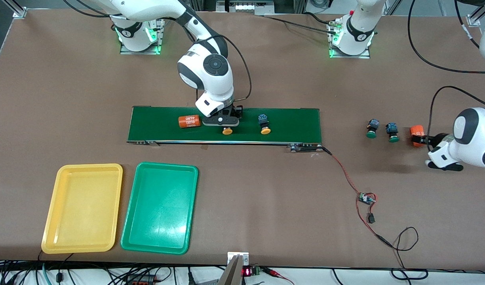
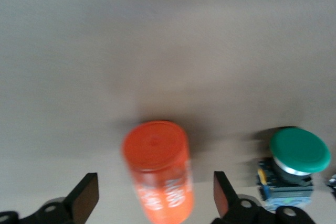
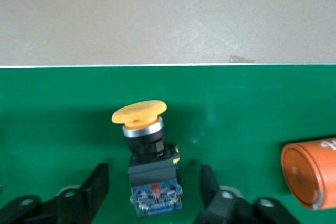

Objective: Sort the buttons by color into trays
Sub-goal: 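Grasp a belt yellow button with the right gripper while the left grasps a cylinder, then drop the yellow button into the yellow tray while the left gripper places the cylinder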

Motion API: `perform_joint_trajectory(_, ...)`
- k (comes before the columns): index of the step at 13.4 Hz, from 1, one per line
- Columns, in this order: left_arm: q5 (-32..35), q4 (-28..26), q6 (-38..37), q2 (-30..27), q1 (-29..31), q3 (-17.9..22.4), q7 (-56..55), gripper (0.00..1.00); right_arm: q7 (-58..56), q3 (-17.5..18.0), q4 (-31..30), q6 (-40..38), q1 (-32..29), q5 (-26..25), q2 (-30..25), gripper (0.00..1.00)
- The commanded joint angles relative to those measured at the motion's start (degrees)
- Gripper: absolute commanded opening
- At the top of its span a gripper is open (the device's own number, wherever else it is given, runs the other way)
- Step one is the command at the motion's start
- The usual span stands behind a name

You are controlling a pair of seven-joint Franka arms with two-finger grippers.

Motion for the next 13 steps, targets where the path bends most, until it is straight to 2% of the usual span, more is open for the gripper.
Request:
perform_joint_trajectory(1,-2.60,-2.70,1.38,-2.13,-0.94,2.03,1.35,0.70,0.90,-0.70,1.00,1.04,0.04,-2.30,1.64,0.56)
perform_joint_trajectory(2,-2.51,-2.53,1.38,-2.31,-1.03,2.12,1.61,0.50,0.64,-0.79,1.00,1.04,-0.05,-2.30,1.65,0.38)
perform_joint_trajectory(3,-2.43,-2.35,1.38,-2.57,-1.11,2.12,2.39,0.38,0.20,-1.31,1.00,0.87,-0.31,-2.30,1.47,0.22)
perform_joint_trajectory(4,-2.42,-2.27,1.21,-2.92,-1.11,2.12,3.27,0.27,-0.50,-2.27,1.44,0.69,-0.49,-2.22,0.86,0.09)
perform_joint_trajectory(5,-2.42,-2.09,0.86,-3.44,-1.37,2.12,3.45,0.23,-1.29,-3.33,2.49,-0.53,-0.84,-1.43,-0.45,0.02)
perform_joint_trajectory(7,-2.51,-1.74,0.50,-6.51,-2.77,0.99,3.54,0.22,-5.13,-3.42,5.90,-8.14,-3.72,0.15,-2.56,0.00)
perform_joint_trajectory(8,-2.51,-1.48,-0.37,-8.61,-5.22,0.80,3.81,0.22,-10.73,-3.60,9.93,-13.67,-4.87,3.55,-3.27,0.00)
perform_joint_trajectory(9,-3.12,-1.30,-2.90,-10.38,-8.03,0.63,3.90,0.22,-16.53,-5.17,13.62,-18.77,-5.49,5.93,-4.06,0.00)
perform_joint_trajectory(10,-3.39,-1.04,-4.67,-11.52,-9.97,-0.16,4.51,0.22,-21.98,-8.58,16.70,-23.00,-5.67,7.44,-4.41,0.00)
perform_joint_trajectory(12,-3.91,-0.95,-6.87,-12.06,-10.43,-7.60,9.23,0.21,-28.77,-13.16,18.66,-25.50,-8.03,10.51,-5.20,0.00)
perform_joint_trajectory(13,-6.35,-1.03,-6.97,-11.98,-10.52,-10.16,10.74,0.23,-33.33,-15.18,18.67,-25.59,-9.96,12.36,-5.56,0.00)
